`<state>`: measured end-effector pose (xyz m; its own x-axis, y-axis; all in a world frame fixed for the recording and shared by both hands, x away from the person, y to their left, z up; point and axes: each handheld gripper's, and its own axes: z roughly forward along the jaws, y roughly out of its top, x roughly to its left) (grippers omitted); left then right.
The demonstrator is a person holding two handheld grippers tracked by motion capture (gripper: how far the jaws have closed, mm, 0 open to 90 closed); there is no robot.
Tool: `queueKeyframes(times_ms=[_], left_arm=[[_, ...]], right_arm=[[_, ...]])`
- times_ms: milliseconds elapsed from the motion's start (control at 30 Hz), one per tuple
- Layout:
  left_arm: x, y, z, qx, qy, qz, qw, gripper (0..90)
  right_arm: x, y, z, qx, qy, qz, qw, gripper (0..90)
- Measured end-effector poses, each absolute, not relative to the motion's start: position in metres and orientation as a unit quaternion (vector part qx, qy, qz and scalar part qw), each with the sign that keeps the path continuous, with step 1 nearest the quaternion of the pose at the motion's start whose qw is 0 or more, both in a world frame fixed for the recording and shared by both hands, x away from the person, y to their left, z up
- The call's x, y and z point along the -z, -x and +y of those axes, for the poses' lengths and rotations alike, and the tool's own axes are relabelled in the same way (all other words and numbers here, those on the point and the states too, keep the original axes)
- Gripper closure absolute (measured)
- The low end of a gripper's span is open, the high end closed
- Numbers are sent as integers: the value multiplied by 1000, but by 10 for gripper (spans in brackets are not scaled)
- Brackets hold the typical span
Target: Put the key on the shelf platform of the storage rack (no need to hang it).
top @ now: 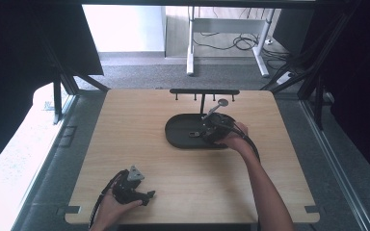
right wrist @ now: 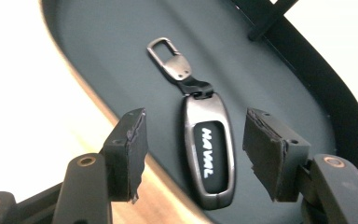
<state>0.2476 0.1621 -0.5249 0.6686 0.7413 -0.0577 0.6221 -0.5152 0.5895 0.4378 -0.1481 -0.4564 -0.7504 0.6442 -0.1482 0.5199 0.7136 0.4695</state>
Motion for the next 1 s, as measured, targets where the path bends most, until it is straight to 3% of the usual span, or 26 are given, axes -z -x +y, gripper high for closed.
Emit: queueKeyframes(times_ms=[433, 1000], left_arm=[[525, -247, 160, -103, -866, 393, 292, 214], [528, -247, 156, -102, -868, 392, 287, 214]], right_arm=[[455, -389, -167, -267, -300, 903, 154, 419], [488, -335, -195, -296, -296, 898, 137, 422]])
